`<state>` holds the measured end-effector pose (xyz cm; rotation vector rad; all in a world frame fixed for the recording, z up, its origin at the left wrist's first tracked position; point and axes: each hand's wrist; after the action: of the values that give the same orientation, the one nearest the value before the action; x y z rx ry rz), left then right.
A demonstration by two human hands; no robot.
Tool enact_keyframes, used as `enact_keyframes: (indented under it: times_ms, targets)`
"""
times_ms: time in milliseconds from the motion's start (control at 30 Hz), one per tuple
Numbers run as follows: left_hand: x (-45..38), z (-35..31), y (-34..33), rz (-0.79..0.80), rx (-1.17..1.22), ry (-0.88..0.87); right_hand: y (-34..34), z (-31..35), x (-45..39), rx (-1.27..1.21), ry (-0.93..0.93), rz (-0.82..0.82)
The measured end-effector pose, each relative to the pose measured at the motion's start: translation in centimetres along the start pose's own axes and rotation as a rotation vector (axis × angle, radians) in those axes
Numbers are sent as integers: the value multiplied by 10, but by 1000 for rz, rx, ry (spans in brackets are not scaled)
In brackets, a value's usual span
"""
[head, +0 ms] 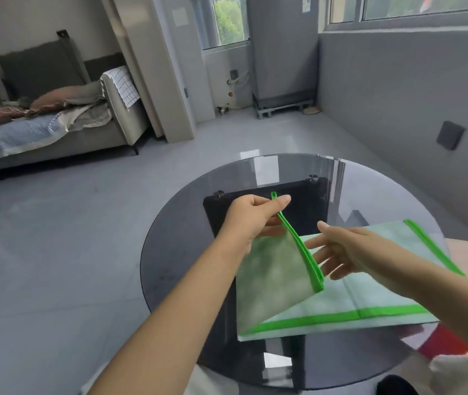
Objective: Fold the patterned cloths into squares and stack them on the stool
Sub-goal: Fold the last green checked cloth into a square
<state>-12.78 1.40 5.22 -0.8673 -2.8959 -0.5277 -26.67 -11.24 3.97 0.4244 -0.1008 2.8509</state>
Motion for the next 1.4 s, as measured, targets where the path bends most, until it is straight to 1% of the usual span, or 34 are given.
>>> enact_keyframes:
  times_ms: [67, 100, 267, 367, 433, 500, 567, 633, 700, 800, 900, 967, 1100, 1233, 1400]
  targets:
    - [0, 5, -19, 3, -50, 12, 5, -3, 4, -14, -46, -26]
    - [0, 9, -27, 0, -76, 16, 6, -6, 7, 23, -50, -49]
    - [-5, 35, -56, -60, -312, -35, 6, -26, 16, 437, -3, -136]
    - [-5, 40, -64, -46, -340, -33, 4, -39, 16, 585, 38, -190]
    - [-5, 39, -66, -43, -364, -29, 3, -43, 16, 634, 73, -231]
    - [-6, 38, -65, -38, -437, -44, 2, -46, 17, 644, 100, -255]
    - [-7, 40, -63, -56, -609, -127, 2, -47, 17, 655, 115, -261]
    - [-8, 45, -59, -83, -854, -248, 2, -49, 17, 674, 124, -262]
    - [-8, 49, -55, -65, -998, -331, 3, -49, 16, 716, 129, -269]
    - [-5, 52, -47, 9, -1031, -353, 8, -49, 12, 776, 132, -300]
    - [0, 55, -40, -3, -1081, -344, 20, -50, 2, 792, 180, -347]
    - [3, 57, -37, -16, -1056, -322, 31, -51, -8, 818, 229, -379]
    - [13, 55, -34, 13, -993, -298, 51, -49, -27, 717, 283, -426]
    - [18, 57, -37, 30, -919, -304, 61, -47, -38, 661, 335, -406]
    - [20, 65, -48, 37, -939, -360, 66, -49, -40, 742, 378, -369]
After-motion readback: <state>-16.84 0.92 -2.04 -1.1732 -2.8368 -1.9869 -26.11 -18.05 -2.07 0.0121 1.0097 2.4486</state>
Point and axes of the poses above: each hand's wrist, its own x-axis away from the middle knuckle, its own y-axis out of the back of the hand, z = x × y, and after that the axes turned 13 degrees about -x, right-handed
